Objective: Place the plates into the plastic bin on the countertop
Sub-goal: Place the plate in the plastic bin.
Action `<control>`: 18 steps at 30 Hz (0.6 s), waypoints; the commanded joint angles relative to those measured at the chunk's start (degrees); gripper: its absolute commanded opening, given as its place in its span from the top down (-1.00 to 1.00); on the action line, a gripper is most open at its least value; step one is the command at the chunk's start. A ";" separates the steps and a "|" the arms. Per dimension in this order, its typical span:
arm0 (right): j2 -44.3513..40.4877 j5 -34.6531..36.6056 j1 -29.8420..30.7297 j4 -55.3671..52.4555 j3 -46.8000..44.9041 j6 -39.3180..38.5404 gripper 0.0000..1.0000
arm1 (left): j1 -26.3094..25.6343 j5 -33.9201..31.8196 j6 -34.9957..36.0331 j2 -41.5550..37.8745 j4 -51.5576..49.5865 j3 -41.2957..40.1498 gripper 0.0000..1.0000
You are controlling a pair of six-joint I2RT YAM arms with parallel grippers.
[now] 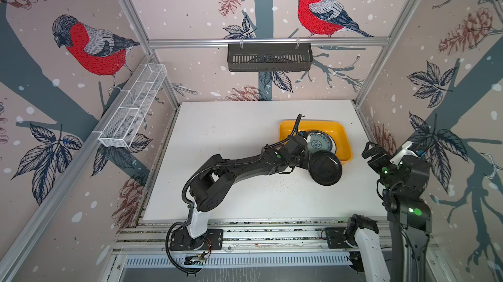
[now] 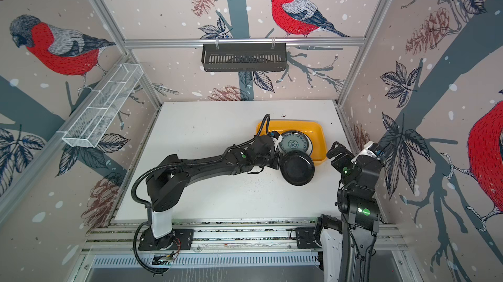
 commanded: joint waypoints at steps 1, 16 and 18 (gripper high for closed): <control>0.77 -5.77 0.12 6.06 -0.66 -0.61 -0.99 | 0.89 -0.06 0.69 -0.76 0.38 1.02 1.00; 8.54 -13.38 6.57 18.20 -3.55 -2.35 -0.99 | 8.45 5.74 -4.91 -2.08 2.08 1.27 1.00; 9.96 -13.32 8.85 19.80 -3.87 -2.49 -0.99 | 9.41 5.97 -5.36 -2.15 2.07 1.05 1.00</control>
